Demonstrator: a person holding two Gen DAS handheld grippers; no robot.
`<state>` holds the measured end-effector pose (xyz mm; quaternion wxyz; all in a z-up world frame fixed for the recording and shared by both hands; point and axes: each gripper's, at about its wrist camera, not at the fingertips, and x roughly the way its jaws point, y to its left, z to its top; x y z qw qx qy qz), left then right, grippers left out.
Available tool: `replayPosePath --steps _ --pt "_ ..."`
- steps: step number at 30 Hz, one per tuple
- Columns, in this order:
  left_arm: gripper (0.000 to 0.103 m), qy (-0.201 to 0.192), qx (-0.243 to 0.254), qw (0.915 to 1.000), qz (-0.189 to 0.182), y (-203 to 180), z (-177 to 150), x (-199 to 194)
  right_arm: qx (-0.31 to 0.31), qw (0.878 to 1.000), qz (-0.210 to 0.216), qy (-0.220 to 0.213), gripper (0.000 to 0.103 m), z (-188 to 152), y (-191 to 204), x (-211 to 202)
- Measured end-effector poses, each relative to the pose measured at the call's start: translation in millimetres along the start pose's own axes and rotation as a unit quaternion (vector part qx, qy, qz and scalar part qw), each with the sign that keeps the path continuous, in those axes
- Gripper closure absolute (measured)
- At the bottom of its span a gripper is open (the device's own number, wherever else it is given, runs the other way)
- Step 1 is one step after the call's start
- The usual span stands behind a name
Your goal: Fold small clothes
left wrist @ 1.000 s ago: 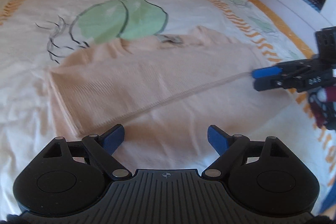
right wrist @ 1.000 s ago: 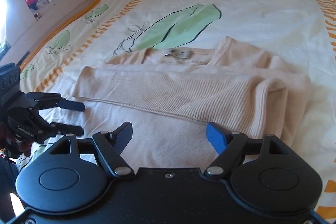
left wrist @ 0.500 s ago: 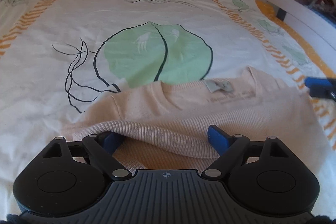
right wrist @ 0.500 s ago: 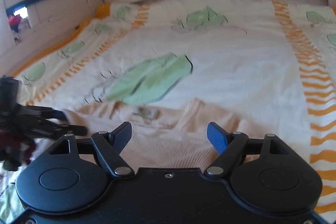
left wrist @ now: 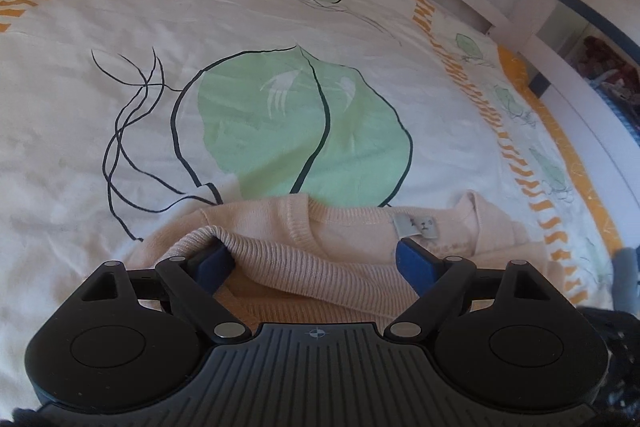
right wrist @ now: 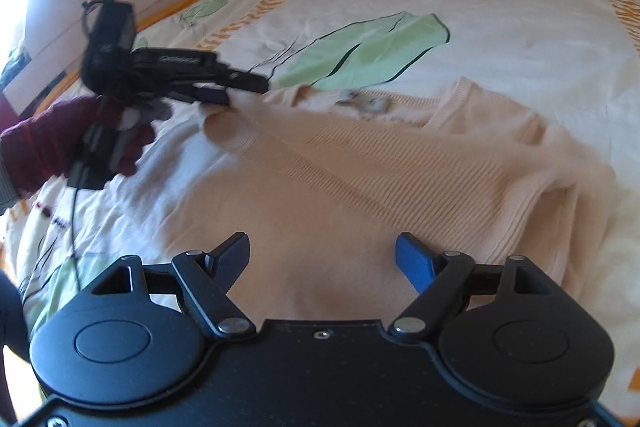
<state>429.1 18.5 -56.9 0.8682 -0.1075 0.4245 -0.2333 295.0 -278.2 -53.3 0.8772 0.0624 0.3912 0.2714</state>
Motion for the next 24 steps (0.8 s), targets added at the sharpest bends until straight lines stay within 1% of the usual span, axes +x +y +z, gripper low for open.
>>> replayPosePath --steps 3,5,7,9,10,11,13,15,16,18,20,22,24 --pt "0.016 -0.001 0.003 1.0000 -0.004 3 7 2 0.016 0.999 -0.033 -0.036 0.021 18 -16 8" --pt "0.016 -0.007 -0.004 0.9999 -0.006 6 11 1 0.041 0.995 -0.062 -0.072 0.021 30 -28 6" --pt "0.016 -0.013 -0.012 0.9998 -0.006 10 15 -1 0.065 0.989 -0.082 -0.100 0.021 37 -38 1" --pt "0.013 -0.022 -0.011 0.9997 -0.001 12 18 -5 0.075 0.986 -0.094 -0.116 0.021 39 -39 -8" --pt "0.011 -0.027 -0.007 0.9996 0.002 13 20 -9 0.067 0.986 -0.092 -0.120 0.021 37 -35 -13" --pt "0.009 -0.031 -0.003 0.9995 0.005 13 21 -12 0.048 0.988 -0.090 -0.118 0.021 35 -28 -17" --pt "0.009 -0.038 0.005 0.9991 0.015 13 20 -22 0.001 0.992 -0.083 -0.098 0.021 27 -10 -23" --pt "0.009 -0.033 0.030 0.9988 0.020 8 13 -33 -0.036 0.995 -0.058 -0.071 0.021 17 6 -26" --pt "0.009 -0.027 0.053 0.9979 0.027 4 7 -38 -0.050 0.996 -0.046 -0.057 0.021 10 11 -27" --pt "0.009 -0.010 0.108 0.9933 0.042 -7 -11 -46 -0.064 0.997 -0.035 -0.031 0.020 -3 20 -25" --pt "0.009 0.008 0.161 0.9856 0.051 -17 -33 -51 -0.060 0.998 -0.025 -0.010 0.020 -12 22 -20" --pt "0.009 0.025 0.195 0.9792 0.053 -22 -53 -51 -0.059 0.998 -0.024 0.004 0.020 -20 22 -13" --pt "0.009 0.037 0.210 0.9753 0.058 -24 -63 -45 -0.060 0.998 -0.031 0.009 0.020 -22 20 -6"
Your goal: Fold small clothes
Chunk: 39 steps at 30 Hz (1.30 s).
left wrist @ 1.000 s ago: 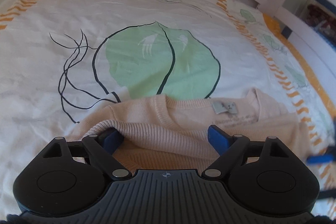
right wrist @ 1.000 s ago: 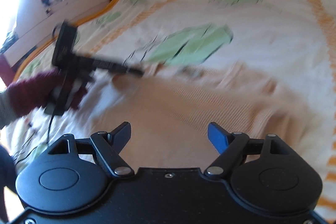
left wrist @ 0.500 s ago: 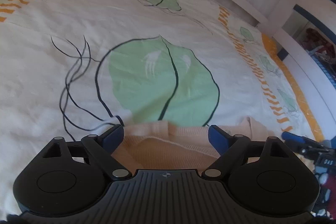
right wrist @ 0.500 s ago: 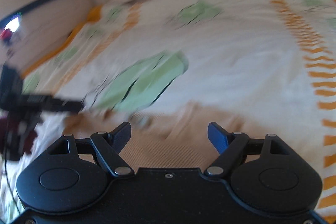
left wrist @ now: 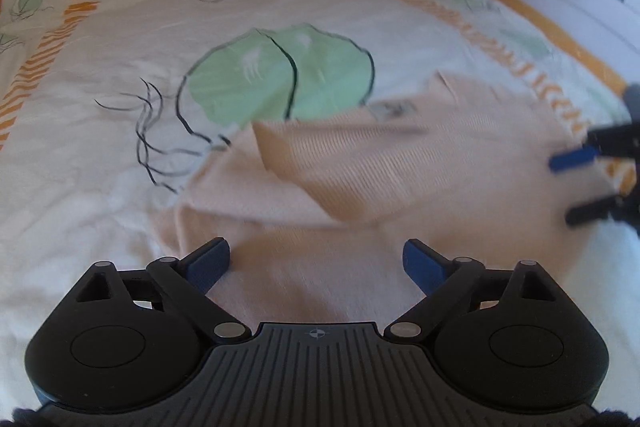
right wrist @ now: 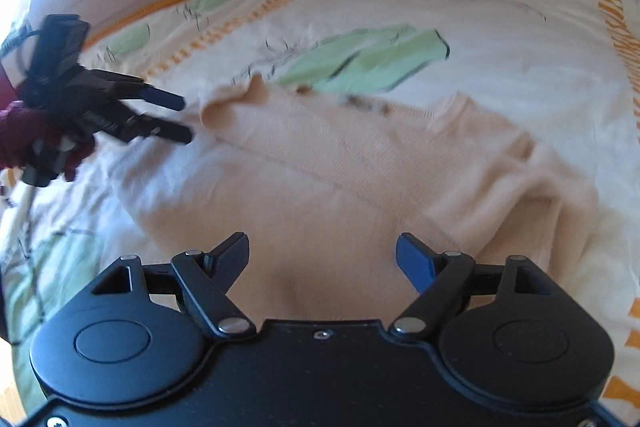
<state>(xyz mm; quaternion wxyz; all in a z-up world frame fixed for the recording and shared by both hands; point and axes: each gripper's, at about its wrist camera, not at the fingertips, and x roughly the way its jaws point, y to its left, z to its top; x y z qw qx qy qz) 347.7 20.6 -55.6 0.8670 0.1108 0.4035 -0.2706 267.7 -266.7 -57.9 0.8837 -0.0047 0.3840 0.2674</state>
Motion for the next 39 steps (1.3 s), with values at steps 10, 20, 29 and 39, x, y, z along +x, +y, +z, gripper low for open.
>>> replayPosePath --steps 10,20,29,39 --pt "0.009 -0.012 -0.006 0.9967 0.080 17 42 45 0.044 0.993 -0.087 -0.069 0.019 41 -48 21" --pt "0.009 -0.041 -0.135 0.9818 0.127 58 63 33 0.073 0.977 -0.150 -0.136 0.017 47 -62 -14" --pt "0.008 -0.041 -0.152 0.9843 0.079 30 30 7 0.053 0.986 -0.156 -0.034 0.011 19 -54 11" --pt "0.001 0.006 -0.222 0.9613 0.163 62 -11 5 0.210 0.955 -0.197 -0.072 0.001 4 -91 -22"
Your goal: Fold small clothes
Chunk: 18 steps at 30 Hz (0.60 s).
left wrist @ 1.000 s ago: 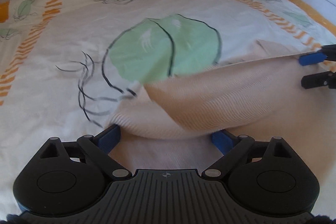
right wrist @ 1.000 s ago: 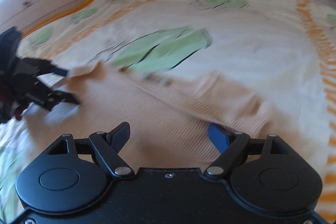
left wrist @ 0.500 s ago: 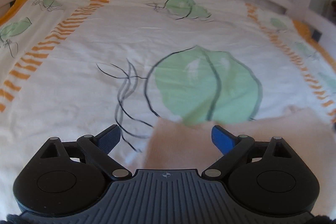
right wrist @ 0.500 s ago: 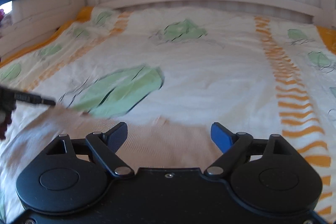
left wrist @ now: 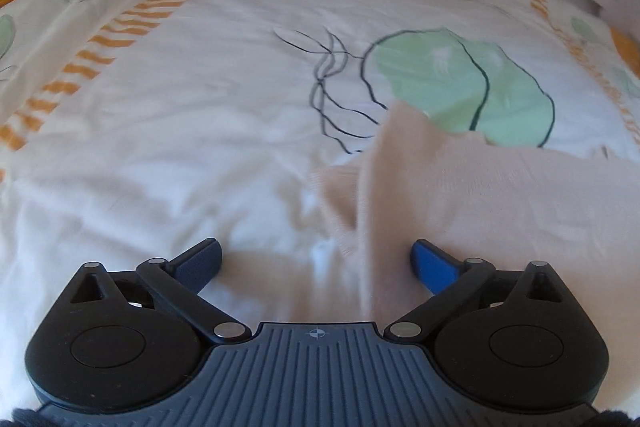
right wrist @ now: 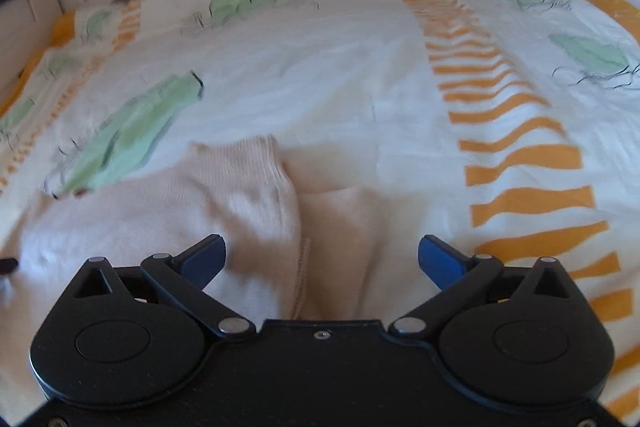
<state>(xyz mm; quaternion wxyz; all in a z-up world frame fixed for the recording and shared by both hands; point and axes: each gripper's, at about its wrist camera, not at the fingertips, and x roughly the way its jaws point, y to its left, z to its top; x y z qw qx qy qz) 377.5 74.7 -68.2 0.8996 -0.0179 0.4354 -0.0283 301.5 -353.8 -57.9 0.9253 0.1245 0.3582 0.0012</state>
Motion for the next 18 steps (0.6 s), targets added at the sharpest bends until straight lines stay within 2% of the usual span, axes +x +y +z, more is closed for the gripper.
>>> replayPosePath --steps 5,11,15,18 --pt "0.001 -0.019 0.012 0.9997 -0.005 -9 -2 -29 -0.011 0.999 0.033 -0.025 0.001 -3 27 -31" --pt "0.001 -0.038 0.040 0.9984 -0.008 -32 -15 -52 -0.075 0.996 0.054 -0.008 0.001 -23 67 -41" --pt "0.001 -0.020 0.048 0.9986 -0.010 -38 -31 -47 -0.124 0.991 0.042 0.017 0.001 -42 83 -32" --pt "0.000 0.016 0.052 0.9985 0.005 -38 -46 -31 -0.172 0.983 0.010 0.060 0.001 -62 87 -14"
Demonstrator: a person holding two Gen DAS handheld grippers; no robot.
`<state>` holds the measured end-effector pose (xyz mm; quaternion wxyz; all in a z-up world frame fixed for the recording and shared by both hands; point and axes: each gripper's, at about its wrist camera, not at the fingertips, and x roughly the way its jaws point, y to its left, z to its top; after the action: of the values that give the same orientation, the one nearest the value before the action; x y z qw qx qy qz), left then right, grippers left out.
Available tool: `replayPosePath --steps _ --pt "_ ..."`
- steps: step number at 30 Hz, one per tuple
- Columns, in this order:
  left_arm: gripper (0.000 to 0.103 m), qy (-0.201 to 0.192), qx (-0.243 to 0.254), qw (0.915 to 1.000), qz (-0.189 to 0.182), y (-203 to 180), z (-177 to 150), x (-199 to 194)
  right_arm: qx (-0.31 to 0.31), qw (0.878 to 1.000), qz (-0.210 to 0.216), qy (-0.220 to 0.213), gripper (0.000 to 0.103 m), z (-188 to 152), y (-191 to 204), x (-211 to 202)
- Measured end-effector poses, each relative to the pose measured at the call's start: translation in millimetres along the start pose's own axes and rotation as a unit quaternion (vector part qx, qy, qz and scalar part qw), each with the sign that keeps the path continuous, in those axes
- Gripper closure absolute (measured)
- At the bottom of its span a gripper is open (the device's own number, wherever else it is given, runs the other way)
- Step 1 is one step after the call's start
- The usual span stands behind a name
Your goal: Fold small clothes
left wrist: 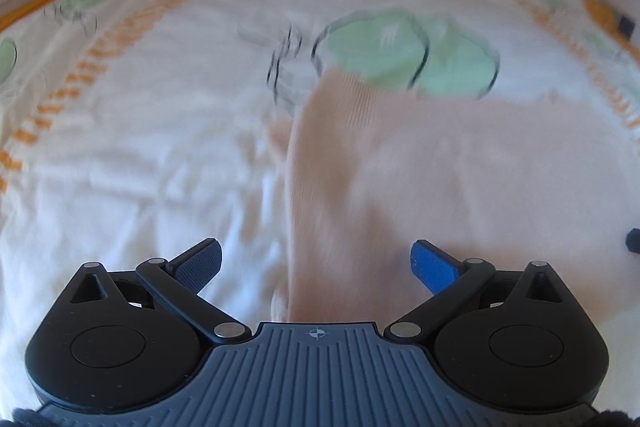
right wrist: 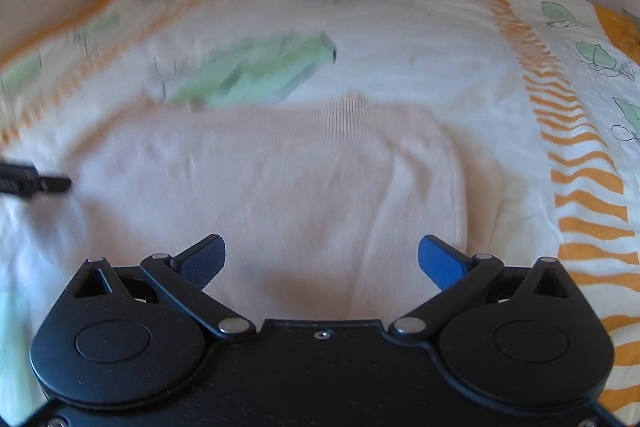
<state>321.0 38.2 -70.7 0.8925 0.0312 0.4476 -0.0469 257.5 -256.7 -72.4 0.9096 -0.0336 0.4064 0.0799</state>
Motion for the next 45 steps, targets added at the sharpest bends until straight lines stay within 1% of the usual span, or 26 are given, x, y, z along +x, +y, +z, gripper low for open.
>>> replayPosePath --steps 1,2,4,6,9,10,12,15,16,18,19,21,22,23,24,26,30,34,35,39,40,41,42,43,44,45 --pt "0.000 0.013 -0.001 0.9999 -0.004 1 -6 7 -0.016 1.000 -0.003 0.007 0.000 -5 1 5" --pt "0.000 0.015 -0.005 0.9998 -0.008 2 -9 10 -0.019 1.000 0.002 -0.003 0.000 -8 0 4" --pt "0.000 0.011 -0.005 0.9999 -0.010 3 -8 5 -0.006 1.000 0.018 -0.004 0.000 -4 -7 -2" --pt "0.000 0.013 -0.008 0.9997 -0.019 4 -4 0 0.023 0.999 0.040 -0.028 0.000 -1 -22 -11" --pt "0.000 -0.004 -0.020 0.9993 -0.030 4 3 -14 0.077 0.995 0.044 -0.045 0.000 2 -48 -20" --pt "0.000 -0.011 -0.019 0.9992 -0.032 2 6 -18 0.095 0.993 0.051 -0.046 0.000 3 -58 -20" --pt "0.000 -0.025 -0.018 0.9988 -0.038 -3 12 -26 0.139 0.986 0.084 -0.036 0.000 3 -79 -13" --pt "0.000 -0.030 -0.016 0.9980 -0.054 -16 25 -30 0.209 0.970 0.127 -0.015 0.000 -3 -105 3" --pt "0.000 -0.030 -0.015 0.9977 -0.058 -21 28 -29 0.233 0.961 0.146 -0.011 0.000 -7 -111 9" --pt "0.000 -0.033 -0.006 0.9974 -0.064 -32 36 -27 0.262 0.947 0.183 -0.023 0.000 -11 -119 16" --pt "0.000 -0.033 -0.001 0.9973 -0.066 -38 40 -24 0.277 0.938 0.209 -0.028 0.000 -11 -122 21" --pt "0.000 -0.032 0.009 0.9970 -0.070 -51 46 -18 0.317 0.911 0.262 -0.032 0.000 -12 -129 33" --pt "0.000 -0.030 0.014 0.9968 -0.072 -58 49 -14 0.331 0.902 0.275 -0.037 0.000 -12 -133 37" --pt "0.000 -0.027 0.018 0.9968 -0.073 -64 52 -10 0.338 0.896 0.284 -0.045 0.000 -11 -135 41" --pt "0.000 -0.024 0.023 0.9968 -0.072 -70 55 -5 0.340 0.894 0.289 -0.050 0.000 -11 -135 43" --pt "0.000 -0.015 0.028 0.9970 -0.070 -81 60 8 0.333 0.896 0.290 -0.051 0.000 -10 -132 44" --pt "0.000 -0.002 0.034 0.9982 -0.049 -98 67 33 0.317 0.901 0.292 -0.050 0.000 -9 -129 45" --pt "0.000 0.021 0.071 0.9968 -0.032 -119 67 55 0.325 0.896 0.300 -0.044 0.000 -8 -133 45" --pt "0.000 0.020 0.079 0.9963 -0.027 -122 66 58 0.328 0.894 0.302 -0.041 0.000 -8 -134 46" --pt "0.000 0.033 0.074 0.9962 -0.031 -121 71 60 0.327 0.895 0.301 -0.035 0.001 -7 -132 45" --pt "0.000 0.034 0.074 0.9961 -0.033 -119 73 57 0.325 0.896 0.299 -0.034 0.004 -6 -131 45" --pt "0.000 0.031 0.071 0.9964 -0.035 -116 74 53 0.323 0.897 0.301 -0.032 0.019 -5 -130 45" --pt "0.001 0.025 0.068 0.9967 -0.035 -114 73 47 0.324 0.895 0.304 -0.027 0.029 -5 -128 45" --pt "0.001 0.016 0.066 0.9971 -0.035 -112 72 39 0.328 0.895 0.303 -0.022 0.043 -5 -127 46" --pt "0.001 0.006 0.066 0.9970 -0.039 -111 70 32 0.328 0.896 0.297 -0.020 0.048 -6 -125 47" --pt "0.001 -0.001 0.068 0.9967 -0.045 -110 66 24 0.322 0.902 0.288 -0.018 0.049 -5 -122 47"
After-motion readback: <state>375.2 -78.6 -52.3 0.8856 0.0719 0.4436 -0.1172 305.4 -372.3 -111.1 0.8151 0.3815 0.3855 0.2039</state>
